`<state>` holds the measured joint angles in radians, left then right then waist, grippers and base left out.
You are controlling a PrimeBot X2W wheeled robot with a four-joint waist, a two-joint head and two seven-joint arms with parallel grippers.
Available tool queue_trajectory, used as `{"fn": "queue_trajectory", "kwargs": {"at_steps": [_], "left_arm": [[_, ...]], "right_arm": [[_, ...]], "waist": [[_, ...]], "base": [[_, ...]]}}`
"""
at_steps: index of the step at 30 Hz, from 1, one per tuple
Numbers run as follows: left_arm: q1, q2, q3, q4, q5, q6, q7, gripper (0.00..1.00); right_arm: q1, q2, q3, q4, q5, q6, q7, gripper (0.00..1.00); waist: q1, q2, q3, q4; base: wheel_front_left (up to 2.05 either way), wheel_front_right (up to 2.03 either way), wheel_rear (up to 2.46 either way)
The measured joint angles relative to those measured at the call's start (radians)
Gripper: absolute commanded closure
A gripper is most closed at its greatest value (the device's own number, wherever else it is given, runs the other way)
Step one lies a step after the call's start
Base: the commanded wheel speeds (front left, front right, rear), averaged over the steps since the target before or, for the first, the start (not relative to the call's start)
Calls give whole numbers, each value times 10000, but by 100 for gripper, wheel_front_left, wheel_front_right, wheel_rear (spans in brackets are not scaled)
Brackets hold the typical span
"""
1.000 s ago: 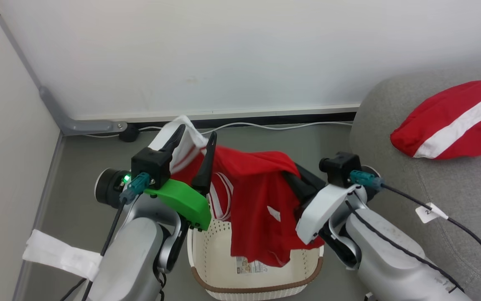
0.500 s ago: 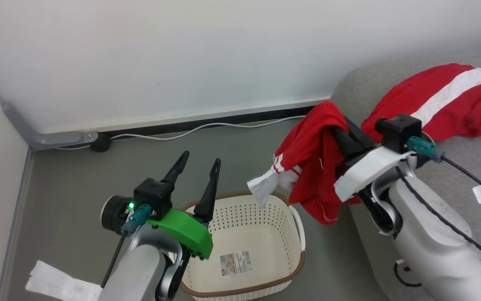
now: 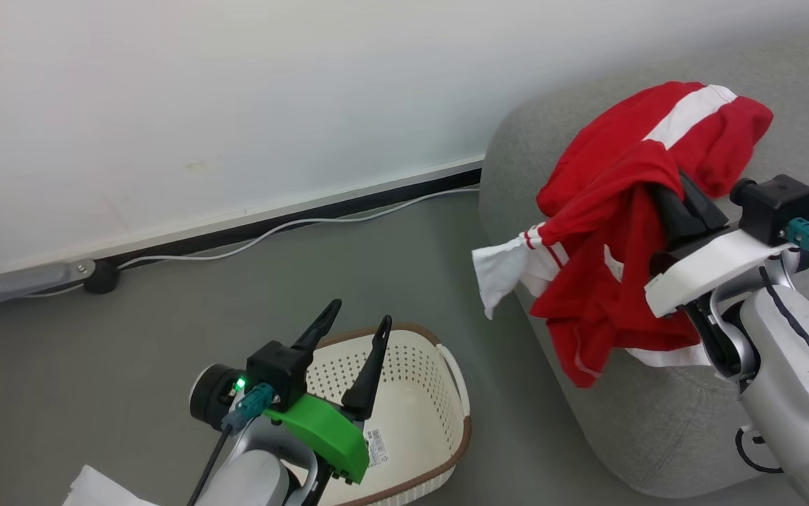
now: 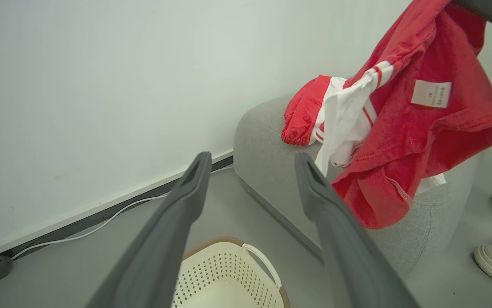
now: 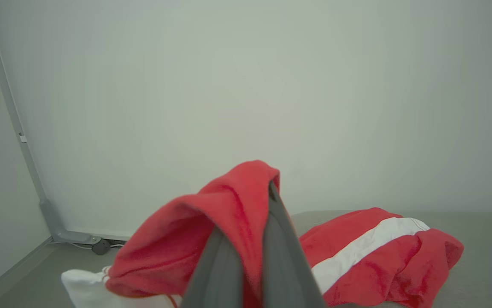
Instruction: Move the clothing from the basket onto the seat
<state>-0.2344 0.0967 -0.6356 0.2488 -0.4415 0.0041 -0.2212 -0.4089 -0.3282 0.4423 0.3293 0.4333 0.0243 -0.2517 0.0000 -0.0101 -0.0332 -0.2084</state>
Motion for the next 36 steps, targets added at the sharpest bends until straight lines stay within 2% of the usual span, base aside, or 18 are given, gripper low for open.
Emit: {"fn": "queue_trajectory", "kwargs": {"at_steps": [11, 16, 22, 24, 29, 36], "left_arm": [[100, -123, -313, -226, 10, -48, -88, 0], [97, -171, -491, -328, 61, -113, -86, 0], [13, -174, -506, -545, 198, -111, -33, 0], [-110, -169, -487, -631, 251, -73, 19, 0], [-479, -52, -389, -884, 368, 12, 180, 0], [-1098, 176, -205, -1373, 504, 109, 414, 0]], "right_arm": [[131, -617, -247, -750, 6, -38, 6, 100], [213, -930, -376, -941, 90, 23, 249, 100], [21, -972, -738, -1273, 673, 244, 451, 100], [-276, -888, -1047, -1377, 1162, 368, 504, 100], [-1546, -949, -1601, -1407, 1524, 374, 704, 100], [-3971, -1572, -2399, -1536, 1601, 360, 1160, 100]], "waist": [[0, 0, 204, -1143], [0, 0, 515, -1300], [0, 0, 998, -1243], [0, 0, 1183, -1185], [0, 0, 1689, -998], [1, 0, 2474, -680]], "base": [[0, 0, 0], [0, 0, 0], [0, 0, 0], [0, 0, 0], [0, 0, 0], [0, 0, 0]]}}
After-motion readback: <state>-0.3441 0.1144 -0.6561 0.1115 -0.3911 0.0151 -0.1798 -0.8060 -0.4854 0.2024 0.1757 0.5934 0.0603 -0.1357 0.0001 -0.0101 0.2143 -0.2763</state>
